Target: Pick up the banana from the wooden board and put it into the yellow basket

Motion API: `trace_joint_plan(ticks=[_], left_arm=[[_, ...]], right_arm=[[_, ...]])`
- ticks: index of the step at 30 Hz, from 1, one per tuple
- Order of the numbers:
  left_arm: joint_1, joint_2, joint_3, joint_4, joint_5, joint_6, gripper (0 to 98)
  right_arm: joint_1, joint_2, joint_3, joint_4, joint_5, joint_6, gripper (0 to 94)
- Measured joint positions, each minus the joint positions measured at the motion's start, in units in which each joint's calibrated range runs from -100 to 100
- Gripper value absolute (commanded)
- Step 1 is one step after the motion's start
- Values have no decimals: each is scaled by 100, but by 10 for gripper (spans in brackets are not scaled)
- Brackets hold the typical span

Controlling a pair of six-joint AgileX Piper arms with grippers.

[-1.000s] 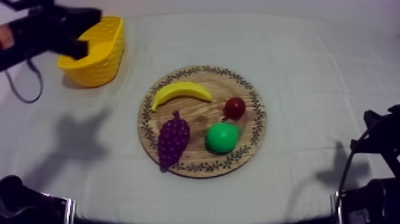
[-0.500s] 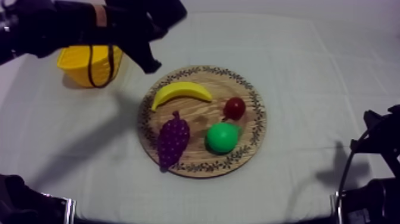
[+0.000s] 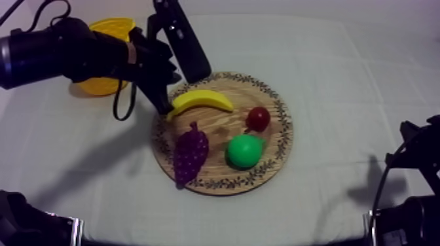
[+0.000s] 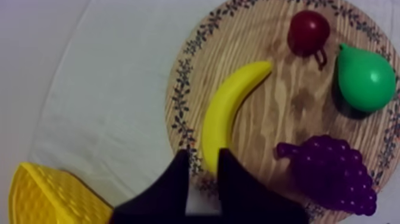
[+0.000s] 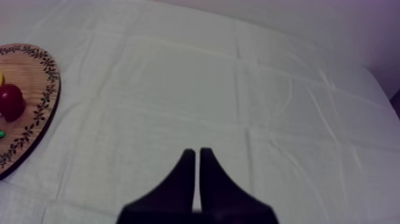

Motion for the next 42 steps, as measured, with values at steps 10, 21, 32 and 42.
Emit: trace_joint_plan(ticks=[10, 21, 32, 42], left_arm=[[-5, 19, 42, 0, 103, 47, 575], [-1, 629, -68, 11, 52, 41, 567], [-59, 1727, -726, 26, 320, -32, 549], [-59, 2631, -1769, 78, 1162, -196, 536]], right_arm=[[0, 0, 0, 0, 0, 0, 4], [0, 0, 0, 0, 0, 0, 4], [0, 0, 0, 0, 0, 1, 4], [0, 0, 0, 0, 0, 1, 4]])
